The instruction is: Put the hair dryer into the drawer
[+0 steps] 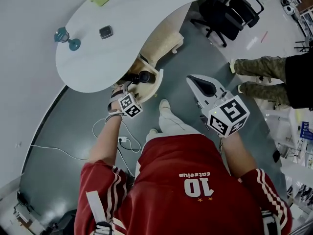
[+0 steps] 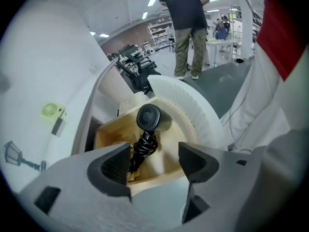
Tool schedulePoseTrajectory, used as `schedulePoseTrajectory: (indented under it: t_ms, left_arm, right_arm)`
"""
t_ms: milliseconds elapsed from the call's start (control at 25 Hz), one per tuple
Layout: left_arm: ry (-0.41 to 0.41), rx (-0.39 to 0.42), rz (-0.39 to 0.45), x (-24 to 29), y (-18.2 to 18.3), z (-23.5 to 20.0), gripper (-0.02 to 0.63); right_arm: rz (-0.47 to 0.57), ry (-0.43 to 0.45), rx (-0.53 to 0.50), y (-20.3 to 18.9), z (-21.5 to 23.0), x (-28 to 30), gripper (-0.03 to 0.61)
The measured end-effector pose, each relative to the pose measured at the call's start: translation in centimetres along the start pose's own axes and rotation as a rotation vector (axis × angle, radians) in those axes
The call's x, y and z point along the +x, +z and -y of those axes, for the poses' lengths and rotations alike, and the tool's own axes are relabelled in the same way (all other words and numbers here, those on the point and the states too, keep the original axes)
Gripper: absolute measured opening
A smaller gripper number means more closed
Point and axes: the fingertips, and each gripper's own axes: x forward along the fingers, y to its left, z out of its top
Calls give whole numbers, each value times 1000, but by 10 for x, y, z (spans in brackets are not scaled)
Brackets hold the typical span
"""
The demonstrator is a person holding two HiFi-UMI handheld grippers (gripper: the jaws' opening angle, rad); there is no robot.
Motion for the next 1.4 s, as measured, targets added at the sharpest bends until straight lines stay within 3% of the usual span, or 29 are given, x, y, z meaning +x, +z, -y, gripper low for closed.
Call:
schedulePoseTrajectory:
  t_ms: [480,600,960,1400]
  left_arm:
    - [63,-286,237,-112,45,-1,308]
    - [94,-293,304,-152,56,-6,305]
    - [187,-168,476,-264,107,-15,299]
    - [232,-415,772,-420,154,-39,279]
  right_arm:
    - [69,-52,-23,33,-12,-17,5]
    - [91,-70,-43,46,-20,-22,5]
    - [180,-85,-72,75,-52,-51,5]
    - [365,-91,-91,139,-95,-117,5]
